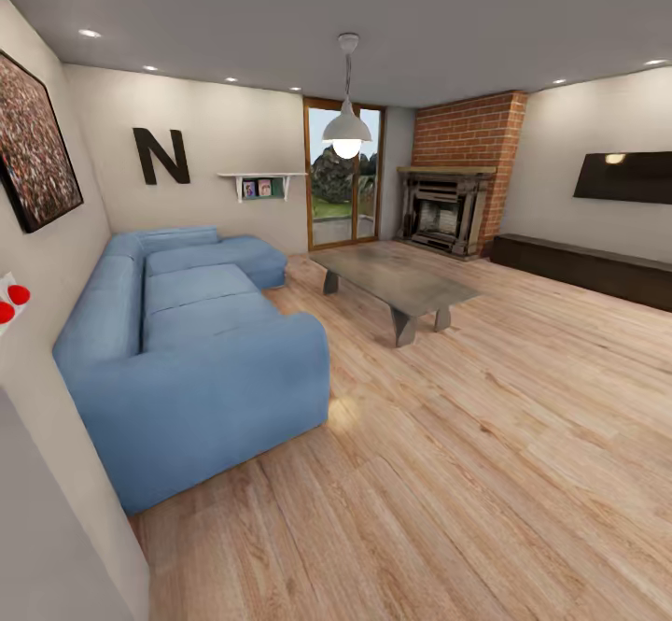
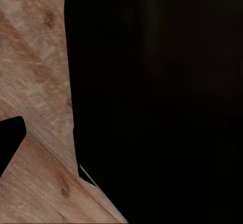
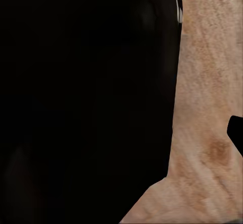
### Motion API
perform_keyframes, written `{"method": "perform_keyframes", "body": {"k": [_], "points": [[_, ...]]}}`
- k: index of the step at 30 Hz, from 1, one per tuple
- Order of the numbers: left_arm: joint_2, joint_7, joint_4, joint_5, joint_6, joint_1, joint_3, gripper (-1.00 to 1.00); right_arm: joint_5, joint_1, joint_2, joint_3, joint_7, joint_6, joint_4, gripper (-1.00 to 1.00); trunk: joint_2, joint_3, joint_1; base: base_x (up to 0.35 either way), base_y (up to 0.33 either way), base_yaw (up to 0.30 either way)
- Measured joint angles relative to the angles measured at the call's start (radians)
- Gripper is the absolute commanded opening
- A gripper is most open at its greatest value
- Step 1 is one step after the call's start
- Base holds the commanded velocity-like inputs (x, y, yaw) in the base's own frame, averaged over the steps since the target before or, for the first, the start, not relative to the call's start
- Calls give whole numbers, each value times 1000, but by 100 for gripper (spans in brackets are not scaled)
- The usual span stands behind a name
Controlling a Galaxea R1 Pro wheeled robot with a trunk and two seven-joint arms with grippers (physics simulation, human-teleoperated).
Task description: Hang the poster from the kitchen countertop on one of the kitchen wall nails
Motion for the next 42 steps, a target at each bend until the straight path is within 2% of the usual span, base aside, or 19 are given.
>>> {"method": "perform_keyframes", "body": {"k": [4, 26, 30, 37, 38, 39, 40, 41, 42], "points": [[-15, -13, -11, 1, 5, 9, 4, 100, 3, -9, 14, 0, 8, 1, 6, 100, 0, 0, 0, 0, 0, 0], [-15, -13, -11, 1, 5, 9, 4, 100, 3, -9, 14, 0, 8, 1, 6, 100, 0, 0, 0, 0, 0, 0], [-17, -1, -33, -3, -3, 31, 8, 100, -2, -32, -8, -4, 4, -19, -17, 100, 0, 0, 0, 0, 0, 0], [-10, 2, -72, -6, -5, 44, 11, 100, -5, -72, -19, -5, 2, -57, -58, 100, 0, 0, 0, 0, 0, 0], [-9, 2, -139, -6, -5, 45, 12, 100, -5, -99, -20, -6, 2, -167, -121, 100, 0, 0, 0, 0, 0, 0], [-9, 2, -279, -7, -5, 45, 12, 100, -4, -127, -20, -5, 2, -172, -309, 100, 0, 0, 0, 0, 0, 0], [-8, 2, -470, -7, -5, 45, 13, 100, -4, -132, -20, -5, 2, -173, -517, 100, 0, 1, 0, 0, 0, 0], [-8, 2, -691, -7, -5, 44, 13, 100, -4, -129, -21, -4, 1, -174, -524, 100, 0, 1, 0, 0, 0, 0], [-7, 2, -740, -7, -5, 45, 13, 100, -4, -127, -21, -5, 1, -175, -509, 100, 0, 1, 0, 0, 0, 0]]}}
